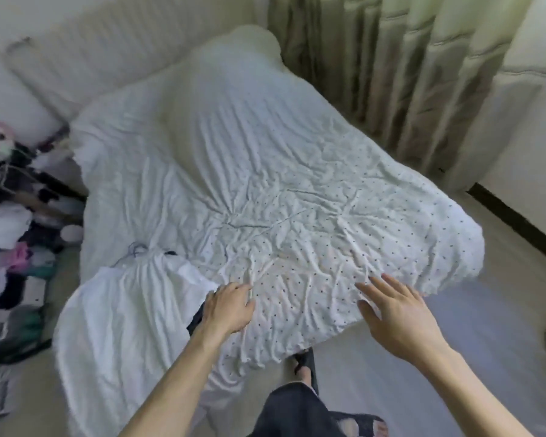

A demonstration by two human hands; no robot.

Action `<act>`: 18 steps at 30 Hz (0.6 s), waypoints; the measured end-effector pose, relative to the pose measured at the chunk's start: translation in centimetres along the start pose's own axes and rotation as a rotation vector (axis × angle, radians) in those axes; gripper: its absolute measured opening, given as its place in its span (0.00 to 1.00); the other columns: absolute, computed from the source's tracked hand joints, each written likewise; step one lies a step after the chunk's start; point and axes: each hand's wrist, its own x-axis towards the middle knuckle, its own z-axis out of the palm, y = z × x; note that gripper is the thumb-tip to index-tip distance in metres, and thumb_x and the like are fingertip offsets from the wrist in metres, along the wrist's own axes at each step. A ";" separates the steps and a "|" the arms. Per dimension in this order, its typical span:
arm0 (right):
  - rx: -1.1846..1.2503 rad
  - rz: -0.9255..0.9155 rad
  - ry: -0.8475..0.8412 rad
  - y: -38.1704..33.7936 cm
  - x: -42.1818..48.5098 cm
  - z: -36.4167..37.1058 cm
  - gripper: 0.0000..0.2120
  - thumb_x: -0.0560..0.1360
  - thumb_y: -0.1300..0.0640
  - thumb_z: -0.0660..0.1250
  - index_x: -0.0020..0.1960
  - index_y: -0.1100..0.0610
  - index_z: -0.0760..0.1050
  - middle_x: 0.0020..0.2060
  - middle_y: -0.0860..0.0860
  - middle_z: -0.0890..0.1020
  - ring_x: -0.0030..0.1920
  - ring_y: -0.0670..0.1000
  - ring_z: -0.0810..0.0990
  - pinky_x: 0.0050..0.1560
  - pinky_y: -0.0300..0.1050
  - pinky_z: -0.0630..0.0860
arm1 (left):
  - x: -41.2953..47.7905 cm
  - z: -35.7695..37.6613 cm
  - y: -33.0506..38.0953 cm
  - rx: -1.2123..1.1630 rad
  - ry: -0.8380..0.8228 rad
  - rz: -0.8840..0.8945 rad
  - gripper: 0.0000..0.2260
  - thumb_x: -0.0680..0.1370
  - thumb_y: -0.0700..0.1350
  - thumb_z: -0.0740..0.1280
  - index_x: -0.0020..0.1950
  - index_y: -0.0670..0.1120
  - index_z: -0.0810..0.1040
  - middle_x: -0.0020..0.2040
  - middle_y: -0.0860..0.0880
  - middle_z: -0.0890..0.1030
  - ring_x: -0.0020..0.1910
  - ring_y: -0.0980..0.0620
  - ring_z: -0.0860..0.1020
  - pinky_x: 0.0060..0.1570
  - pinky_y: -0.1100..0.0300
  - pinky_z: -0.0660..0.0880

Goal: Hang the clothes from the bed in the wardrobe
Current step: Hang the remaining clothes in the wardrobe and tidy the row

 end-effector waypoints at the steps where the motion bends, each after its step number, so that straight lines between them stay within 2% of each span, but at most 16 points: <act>1: -0.023 -0.058 -0.017 -2.1 1.1 0.0 0.23 0.82 0.40 0.52 0.76 0.41 0.63 0.77 0.43 0.63 0.80 0.50 0.55 0.78 0.52 0.55 | -0.7 0.6 -2.4 -0.056 -0.002 -0.061 0.22 0.82 0.56 0.56 0.76 0.55 0.67 0.74 0.52 0.70 0.72 0.47 0.69 0.70 0.49 0.64; 4: -0.083 -0.215 -0.067 -8.5 4.5 0.6 0.23 0.83 0.40 0.51 0.77 0.40 0.61 0.78 0.43 0.62 0.80 0.49 0.54 0.78 0.50 0.54 | -2.5 2.0 -9.3 -0.172 0.001 -0.211 0.20 0.81 0.57 0.55 0.71 0.58 0.71 0.69 0.52 0.75 0.67 0.46 0.73 0.67 0.47 0.68; 6: -0.116 -0.298 -0.102 -13.2 6.9 1.4 0.24 0.83 0.39 0.49 0.78 0.40 0.60 0.79 0.43 0.60 0.80 0.49 0.52 0.78 0.51 0.54 | -3.2 2.7 -14.1 -0.216 -0.005 -0.289 0.18 0.80 0.56 0.56 0.68 0.56 0.74 0.67 0.51 0.76 0.65 0.46 0.74 0.64 0.47 0.70; 10: -0.176 -0.433 -0.170 -22.2 11.4 4.7 0.25 0.83 0.39 0.47 0.78 0.41 0.60 0.79 0.44 0.60 0.80 0.50 0.53 0.79 0.51 0.53 | -3.1 4.1 -23.8 -0.257 -0.050 -0.416 0.20 0.82 0.54 0.56 0.72 0.52 0.71 0.69 0.49 0.74 0.68 0.44 0.72 0.66 0.48 0.68; 13: -0.181 -0.462 -0.256 -28.5 14.9 8.2 0.25 0.83 0.39 0.48 0.78 0.41 0.60 0.79 0.44 0.60 0.80 0.49 0.52 0.79 0.51 0.52 | -1.3 5.3 -31.5 -0.287 -0.060 -0.459 0.13 0.80 0.50 0.56 0.60 0.49 0.75 0.63 0.48 0.77 0.63 0.44 0.75 0.61 0.48 0.70; 14: -0.186 -0.473 -0.288 -30.6 16.3 9.5 0.24 0.83 0.39 0.48 0.78 0.41 0.59 0.79 0.44 0.59 0.80 0.49 0.52 0.79 0.50 0.51 | -0.4 5.6 -34.2 -0.293 -0.058 -0.473 0.13 0.80 0.50 0.56 0.60 0.50 0.75 0.64 0.49 0.76 0.65 0.44 0.74 0.61 0.48 0.69; 16: -0.208 -0.494 -0.348 -34.9 19.3 12.2 0.25 0.83 0.40 0.48 0.78 0.42 0.58 0.79 0.45 0.58 0.80 0.49 0.51 0.79 0.49 0.51 | 1.9 5.9 -39.3 -0.308 -0.067 -0.509 0.18 0.82 0.52 0.56 0.71 0.54 0.71 0.73 0.51 0.69 0.71 0.47 0.69 0.66 0.50 0.66; 18: -0.245 -0.507 -0.407 -38.9 22.8 15.3 0.25 0.83 0.41 0.47 0.79 0.42 0.57 0.80 0.45 0.58 0.80 0.49 0.51 0.78 0.48 0.51 | 4.6 6.0 -44.4 -0.315 -0.071 -0.536 0.21 0.82 0.54 0.56 0.75 0.55 0.66 0.76 0.51 0.65 0.73 0.48 0.66 0.68 0.50 0.64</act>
